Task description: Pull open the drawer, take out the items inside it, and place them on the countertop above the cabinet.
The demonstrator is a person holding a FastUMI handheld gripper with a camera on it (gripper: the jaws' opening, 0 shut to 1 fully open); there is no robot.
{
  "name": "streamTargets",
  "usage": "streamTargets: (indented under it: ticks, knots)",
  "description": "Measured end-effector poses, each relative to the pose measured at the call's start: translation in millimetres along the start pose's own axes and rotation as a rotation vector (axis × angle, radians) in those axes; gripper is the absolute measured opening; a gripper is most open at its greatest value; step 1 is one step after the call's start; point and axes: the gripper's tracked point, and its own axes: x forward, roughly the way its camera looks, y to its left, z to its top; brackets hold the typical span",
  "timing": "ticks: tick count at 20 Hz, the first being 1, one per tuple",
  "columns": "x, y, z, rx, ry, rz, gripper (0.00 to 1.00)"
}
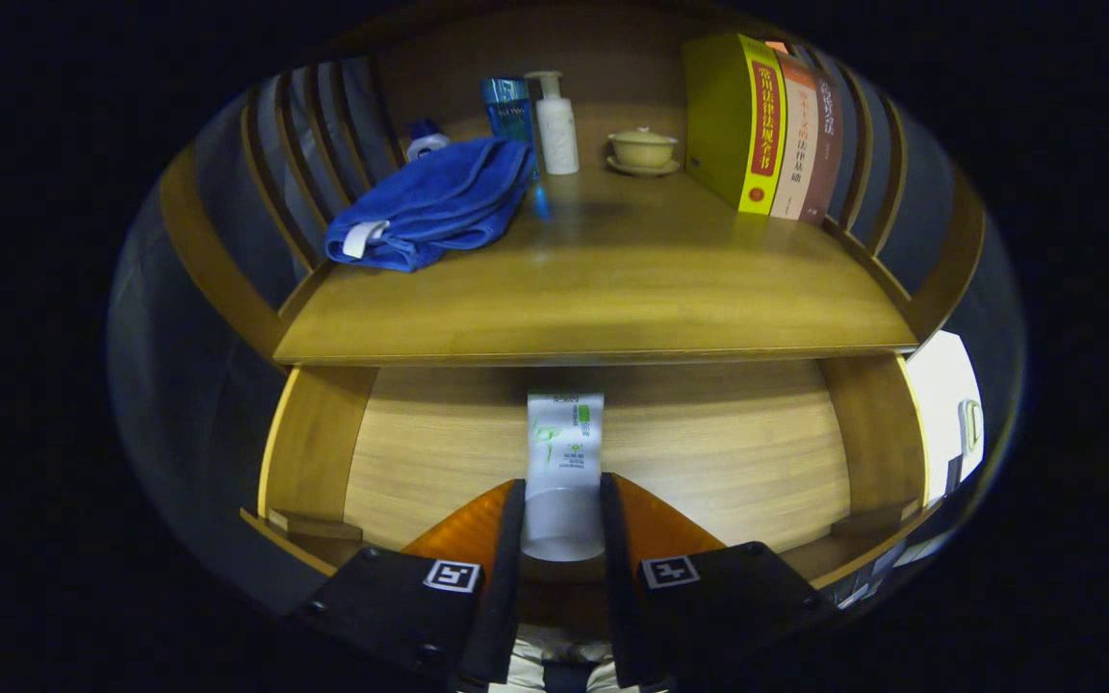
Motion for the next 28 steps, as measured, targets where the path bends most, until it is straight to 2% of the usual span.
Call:
streamTargets:
  ticks: [6,8,11,14,17,21,24,28]
  knots:
    - [-73,10,6,-0.047,-0.124,0.047,0.47]
    - [-91,7,26,-0.061,-0.199,0.027,0.47]
    - [-100,8,80,-0.043,-0.333,-0.005,0.47]
    - [-82,10,130,-0.019,-0.423,-0.03,0.47]
    - [-48,7,157,-0.019,-0.454,-0.068,0.47]
    - [-6,0,165,-0.037,-0.488,-0.097,0.47]
    - [19,-6,156,-0.088,-0.453,-0.141,0.47]
    - [44,-7,140,-0.037,-0.417,-0.133,0.47]
